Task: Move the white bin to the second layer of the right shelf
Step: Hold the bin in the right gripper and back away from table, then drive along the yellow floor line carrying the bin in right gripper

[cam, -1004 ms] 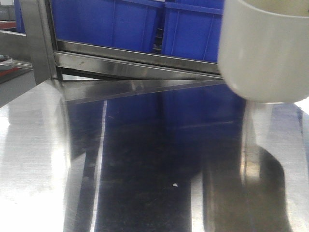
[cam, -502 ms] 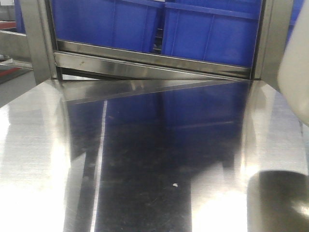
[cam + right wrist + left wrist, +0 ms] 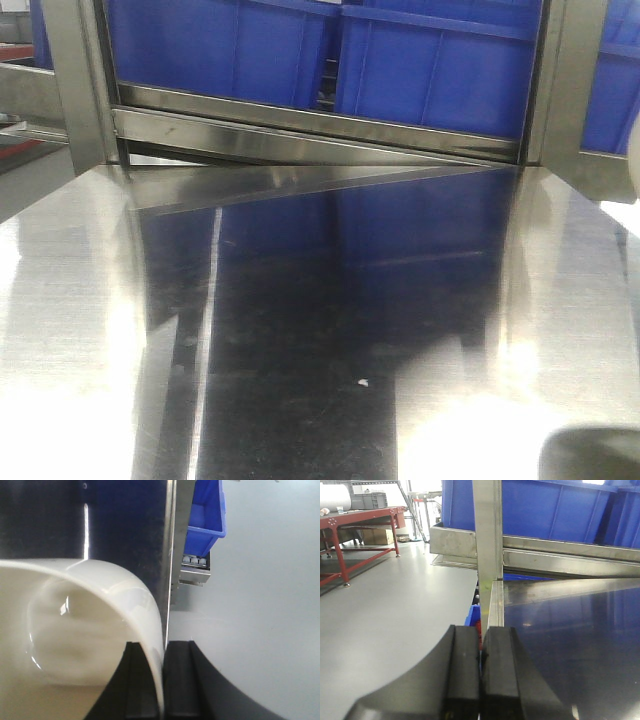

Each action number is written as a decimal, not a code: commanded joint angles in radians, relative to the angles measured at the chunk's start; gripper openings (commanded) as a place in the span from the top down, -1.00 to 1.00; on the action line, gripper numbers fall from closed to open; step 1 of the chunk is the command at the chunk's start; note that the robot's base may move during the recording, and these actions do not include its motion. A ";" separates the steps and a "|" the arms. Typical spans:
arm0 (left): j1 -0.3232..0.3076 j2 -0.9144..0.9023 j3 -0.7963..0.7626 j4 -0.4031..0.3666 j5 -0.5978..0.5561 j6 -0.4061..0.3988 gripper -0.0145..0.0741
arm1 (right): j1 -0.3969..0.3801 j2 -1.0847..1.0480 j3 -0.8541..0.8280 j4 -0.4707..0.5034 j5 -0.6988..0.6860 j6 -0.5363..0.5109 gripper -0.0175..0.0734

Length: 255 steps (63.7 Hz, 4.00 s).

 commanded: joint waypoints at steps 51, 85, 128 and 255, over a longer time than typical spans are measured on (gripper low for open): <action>0.000 -0.016 0.037 -0.006 -0.084 -0.003 0.48 | -0.005 -0.034 -0.014 0.000 -0.078 -0.008 0.49; 0.000 -0.016 0.037 -0.006 -0.084 -0.003 0.48 | -0.005 -0.034 -0.014 0.000 -0.078 -0.008 0.49; 0.000 -0.016 0.037 -0.006 -0.084 -0.003 0.48 | -0.005 -0.034 -0.014 0.000 -0.079 -0.008 0.49; 0.000 -0.016 0.037 -0.006 -0.084 -0.003 0.48 | -0.005 -0.034 -0.014 0.000 -0.079 -0.008 0.49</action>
